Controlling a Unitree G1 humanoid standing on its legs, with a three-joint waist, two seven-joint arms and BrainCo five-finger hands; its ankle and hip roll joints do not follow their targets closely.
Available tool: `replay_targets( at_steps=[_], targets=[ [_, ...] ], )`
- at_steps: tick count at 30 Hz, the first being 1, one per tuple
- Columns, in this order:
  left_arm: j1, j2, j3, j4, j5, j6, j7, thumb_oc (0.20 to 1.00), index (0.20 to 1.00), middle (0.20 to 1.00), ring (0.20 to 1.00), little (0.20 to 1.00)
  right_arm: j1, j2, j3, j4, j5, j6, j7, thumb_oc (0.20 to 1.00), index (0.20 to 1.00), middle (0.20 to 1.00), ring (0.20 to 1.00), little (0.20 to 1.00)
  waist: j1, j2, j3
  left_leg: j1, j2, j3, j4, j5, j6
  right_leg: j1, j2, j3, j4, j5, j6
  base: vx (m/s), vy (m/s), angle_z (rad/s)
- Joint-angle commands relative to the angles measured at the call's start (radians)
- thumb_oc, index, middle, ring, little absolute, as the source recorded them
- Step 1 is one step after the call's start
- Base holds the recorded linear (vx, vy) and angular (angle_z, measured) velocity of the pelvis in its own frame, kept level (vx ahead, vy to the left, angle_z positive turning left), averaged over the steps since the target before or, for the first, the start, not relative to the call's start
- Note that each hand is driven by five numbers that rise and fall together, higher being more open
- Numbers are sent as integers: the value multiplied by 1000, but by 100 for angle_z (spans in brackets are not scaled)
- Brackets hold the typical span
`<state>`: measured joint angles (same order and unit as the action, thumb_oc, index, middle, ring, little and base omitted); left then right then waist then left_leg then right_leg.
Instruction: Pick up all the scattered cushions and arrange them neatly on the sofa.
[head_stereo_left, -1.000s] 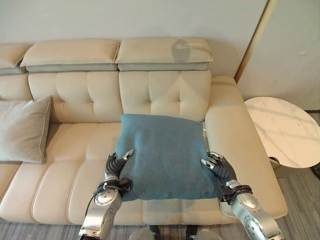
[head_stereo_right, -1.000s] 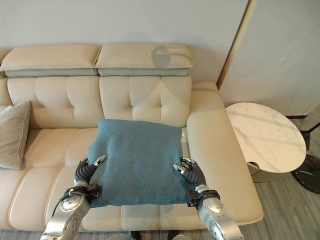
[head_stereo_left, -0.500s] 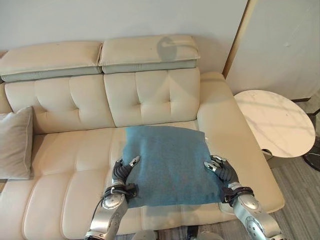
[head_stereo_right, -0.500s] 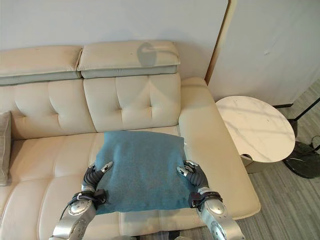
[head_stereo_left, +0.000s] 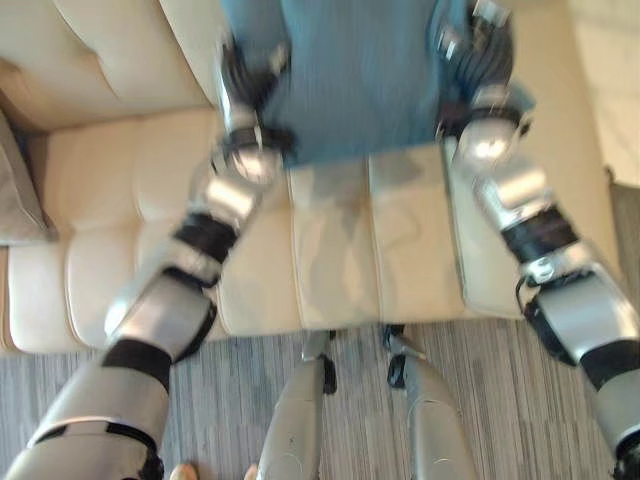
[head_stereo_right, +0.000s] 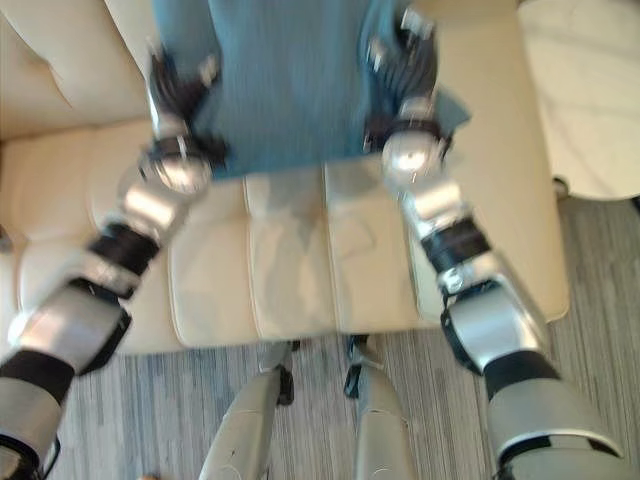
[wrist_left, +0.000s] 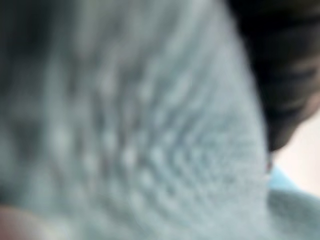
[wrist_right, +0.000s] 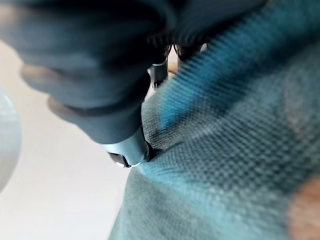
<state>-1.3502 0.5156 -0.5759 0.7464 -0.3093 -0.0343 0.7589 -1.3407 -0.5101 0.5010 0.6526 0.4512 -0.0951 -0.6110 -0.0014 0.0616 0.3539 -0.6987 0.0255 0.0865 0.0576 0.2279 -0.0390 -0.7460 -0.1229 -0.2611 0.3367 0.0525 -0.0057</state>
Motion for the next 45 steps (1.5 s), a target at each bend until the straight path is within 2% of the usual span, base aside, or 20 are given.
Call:
replay_targets(
  at_steps=[1, 2, 3, 4, 7, 13, 16, 20, 22, 24, 28, 29, 30, 32, 36, 38, 39, 42, 43, 45],
  targets=[
    [-283, 44, -140, 93, 125, -55, -10, 329, 329, 329, 329, 329, -238, 15, 146, 2, -37, -103, 4, 200, 200, 200, 200, 200, -12, -65, 11, -110, -21, -19, 210, -199, 8, -31, -12, 37, -99, -26, 85, 5, 49, 8],
    [-315, 57, -163, 152, 121, -49, -25, 1000, 1000, 1000, 1000, 1000, -278, -1, 178, 57, -41, -94, 13, 395, 395, 395, 395, 395, -12, -65, 15, -147, -22, -22, 223, -198, 10, -67, -17, 36, -85, -25, 86, 28, 35, 4],
    [-342, 63, -193, 208, 121, -35, -44, 1000, 1000, 1000, 1000, 1000, -310, -20, 222, 115, -60, -79, 17, 567, 567, 567, 567, 567, -10, -65, 25, -162, -22, -23, 225, -201, 12, -80, -18, 40, -85, -26, 88, 33, 23, 1],
    [-363, 70, -206, 241, 114, -33, -61, 1000, 1000, 1000, 1000, 1000, -335, -24, 247, 154, -63, -69, 24, 1000, 1000, 1000, 1000, 1000, -9, -65, 35, -178, -22, -23, 231, -200, 12, -99, -19, 44, -79, -25, 89, 0, 0, 0],
    [-389, 67, -228, 375, 78, -18, -121, 1000, 1000, 1000, 1000, 1000, -385, -35, 313, 298, -36, -40, 72, 1000, 1000, 1000, 1000, 1000, -3, -67, 52, -240, -28, -19, 238, -193, 14, -163, -25, 41, -72, -17, 87, 17, 23, 3],
    [-271, 98, -131, 505, 17, 22, -209, 1000, 1000, 1000, 1000, 1000, -312, -61, 278, 456, -86, 28, 95, 1000, 1000, 1000, 1000, 1000, 2, -72, 78, -255, -40, -23, 241, -190, 15, -177, -24, 45, -82, -11, 88, 0, 15, 3],
    [-194, 99, -42, 539, -87, 21, -273, 1000, 1000, 1000, 1000, 1000, -265, -54, 244, 490, -92, 60, 113, 1000, 1000, 1000, 1000, 1000, 5, -77, 86, -213, -40, -18, 235, -195, 14, -138, -19, 44, -92, -9, 89, -31, 25, 2],
    [-22, 121, 118, 471, -262, -19, -341, 1000, 1000, 1000, 1000, 1000, -101, -46, 107, 390, -55, 72, 109, 1000, 1000, 1000, 1000, 1000, 3, -85, 84, -85, -42, -17, 185, -197, 9, -9, -6, 33, -149, -3, 94, -24, 32, -2],
    [121, 119, 239, 400, -375, -57, -360, 1000, 1000, 1000, 1000, 1000, 24, -39, 13, 267, -53, 63, 113, 1000, 1000, 1000, 1000, 1000, 2, -95, 77, 9, -44, -17, 146, -199, 5, 81, 1, 26, -181, 0, 99, 17, 38, -12],
    [278, 123, 322, 311, -415, -79, -390, 1000, 1000, 1000, 1000, 1000, 189, -30, -82, 140, -34, 41, 133, 1000, 1000, 1000, 1000, 1000, -4, -102, 59, 115, -43, -11, 107, -204, 6, 187, 6, 22, -216, 2, 102, 58, 70, -8],
    [624, 86, 443, 135, -382, -90, -446, 1000, 1000, 1000, 1000, 1000, 604, -13, -273, -19, 112, -2, 283, 1000, 1000, 1000, 1000, 1000, -2, -106, 6, 309, -52, -2, 12, -200, 14, 377, 6, 6, -291, 14, 114, 89, 99, -8],
    [712, 68, 460, 65, -364, -93, -458, 1000, 1000, 1000, 1000, 1000, 709, 7, -309, -51, 105, -5, 312, 1000, 1000, 1000, 1000, 1000, 0, -104, -15, 359, -53, 1, -13, -204, 17, 423, 8, 6, -307, 15, 119, 98, 137, -5],
    [833, 13, 488, 1, -379, -95, -486, 1000, 1000, 1000, 1000, 1000, 820, 25, -337, -66, 88, -4, 350, 1000, 1000, 1000, 1000, 1000, 1, -106, -41, 408, -55, 8, -49, -198, 20, 465, 10, 1, -331, 25, 128, 98, 150, -7],
    [1011, -32, 526, -108, -348, -80, -529, 1000, 1000, 1000, 1000, 1000, 963, 36, -394, -74, 46, 27, 404, 1000, 1000, 1000, 1000, 1000, 6, -97, -86, 488, -61, 13, -96, -199, 29, 532, 11, 4, -361, 31, 140, 91, 163, -13],
    [1282, -98, 606, -182, -272, -34, -610, 1000, 1000, 1000, 1000, 1000, 1217, 37, -519, -50, -107, 77, 464, 1000, 1000, 1000, 1000, 1000, -13, -87, -173, 589, -70, 28, -145, -210, 39, 615, 9, 11, -391, 50, 160, 32, 154, -12],
    [1367, -131, 636, -162, -255, -19, -622, 1000, 1000, 1000, 1000, 1000, 1277, 62, -572, -7, -130, 88, 462, 1000, 1000, 1000, 1000, 1000, -19, -83, -188, 622, -67, 42, -145, -222, 42, 640, 9, 17, -389, 67, 172, -74, 99, -3],
    [1393, -138, 639, -148, -236, -16, -622, 1000, 1000, 1000, 1000, 1000, 1295, 75, -584, 26, -136, 85, 462, 1000, 1000, 1000, 1000, 1000, -19, -78, -184, 632, -62, 46, -145, -214, 45, 635, 12, 21, -351, 54, 171, -160, 87, -12],
    [1413, -141, 621, -59, -115, 6, -633, 1000, 1000, 1000, 1000, 1000, 1322, 94, -574, 158, -160, 91, 478, 1000, 1000, 1000, 1000, 1000, -26, -58, -170, 659, -44, 54, -145, -198, 48, 639, 37, 57, -145, -61, 144, -166, 54, -19],
    [1413, -141, 621, -59, -115, 6, -633, 1000, 1000, 1000, 1000, 1000, 1322, 94, -573, 159, -160, 91, 478, 1000, 1000, 1000, 1000, 1000, -26, -58, -171, 657, -44, 55, -145, -197, 48, 636, 37, 57, -144, -60, 144, -91, 4, -12],
    [1412, -150, 602, 41, -62, 18, -650, 1000, 1000, 1000, 1000, 1000, 1335, 110, -556, 290, -160, 97, 500, 1000, 1000, 1000, 1000, 1000, -24, -59, -181, 670, -45, 51, -145, -194, 48, 672, 49, 60, -52, -107, 129, -117, -23, -2]
  ],
)
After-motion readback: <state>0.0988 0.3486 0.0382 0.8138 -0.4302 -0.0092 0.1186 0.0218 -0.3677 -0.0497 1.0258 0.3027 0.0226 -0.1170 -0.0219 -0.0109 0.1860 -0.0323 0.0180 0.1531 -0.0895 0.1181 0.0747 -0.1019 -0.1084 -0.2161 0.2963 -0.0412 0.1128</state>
